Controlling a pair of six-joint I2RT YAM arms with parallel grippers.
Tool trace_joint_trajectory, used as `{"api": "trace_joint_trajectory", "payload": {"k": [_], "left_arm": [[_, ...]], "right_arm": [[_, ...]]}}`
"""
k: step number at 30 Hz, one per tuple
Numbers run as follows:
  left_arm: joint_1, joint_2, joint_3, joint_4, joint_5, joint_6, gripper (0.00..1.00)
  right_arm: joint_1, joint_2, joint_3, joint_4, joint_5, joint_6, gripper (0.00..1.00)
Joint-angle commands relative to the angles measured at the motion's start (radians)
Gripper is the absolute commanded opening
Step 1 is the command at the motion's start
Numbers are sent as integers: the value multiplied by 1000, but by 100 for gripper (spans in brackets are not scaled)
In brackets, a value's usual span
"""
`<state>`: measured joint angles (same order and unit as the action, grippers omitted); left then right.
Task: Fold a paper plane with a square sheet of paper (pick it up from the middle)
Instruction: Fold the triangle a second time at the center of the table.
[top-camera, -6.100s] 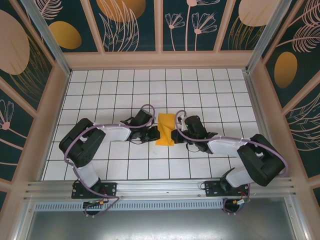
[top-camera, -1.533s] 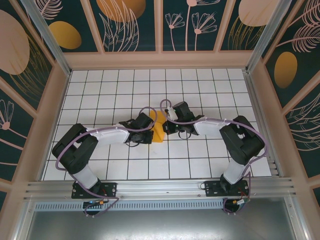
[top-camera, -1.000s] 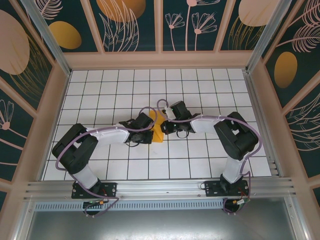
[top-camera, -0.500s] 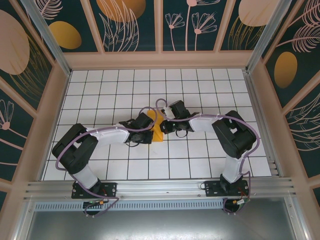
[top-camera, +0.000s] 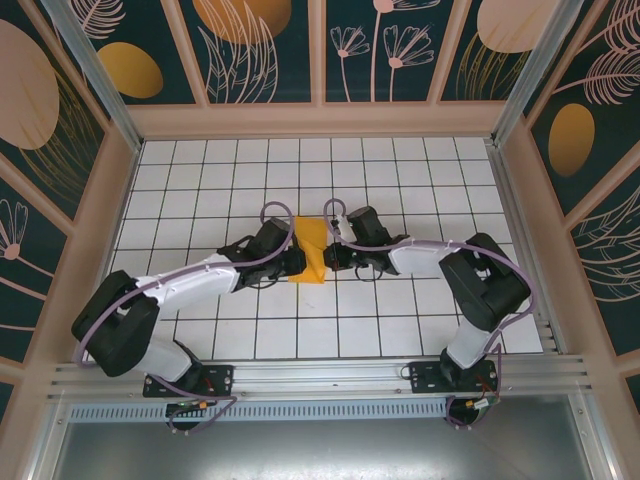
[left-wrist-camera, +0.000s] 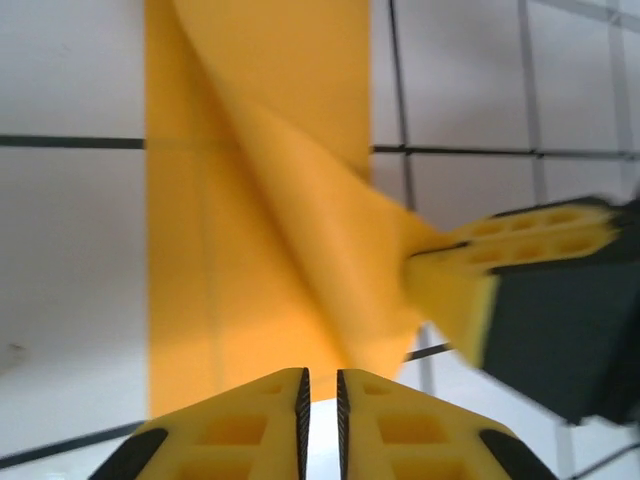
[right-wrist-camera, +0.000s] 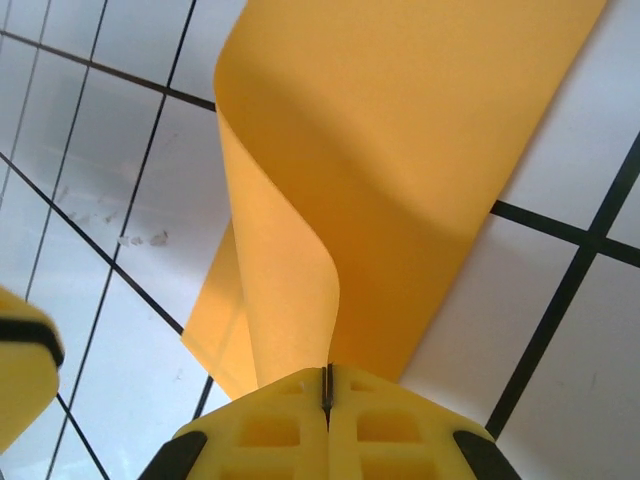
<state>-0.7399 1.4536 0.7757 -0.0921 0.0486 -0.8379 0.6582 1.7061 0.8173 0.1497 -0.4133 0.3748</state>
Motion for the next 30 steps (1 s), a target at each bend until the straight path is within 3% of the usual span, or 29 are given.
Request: {"api": "trace_joint_trajectory", "payload": {"k": [1,6,11,17,23,30], "left_arm": [[3,-7,-84,153,56,-228,16],[3,-18,-176,255,-6,-386,11],[3,24,-227,429,17,-469,12],[3,120,-193,409,27,-485,11],[4,169,-165,274,5,-433,9],[3,147,-179,101,-75,-219,9]], "right_arm": [[9,-30,-18,59,-8,42,4],[10,-6,-7,50,-9,33,4],[14,6,5,46,-15,30,4],[17,9,13,30,-10,24,4],[22,0,19,11,-5,14,4],[33,-10,50,-39,-26,-57,5]]}}
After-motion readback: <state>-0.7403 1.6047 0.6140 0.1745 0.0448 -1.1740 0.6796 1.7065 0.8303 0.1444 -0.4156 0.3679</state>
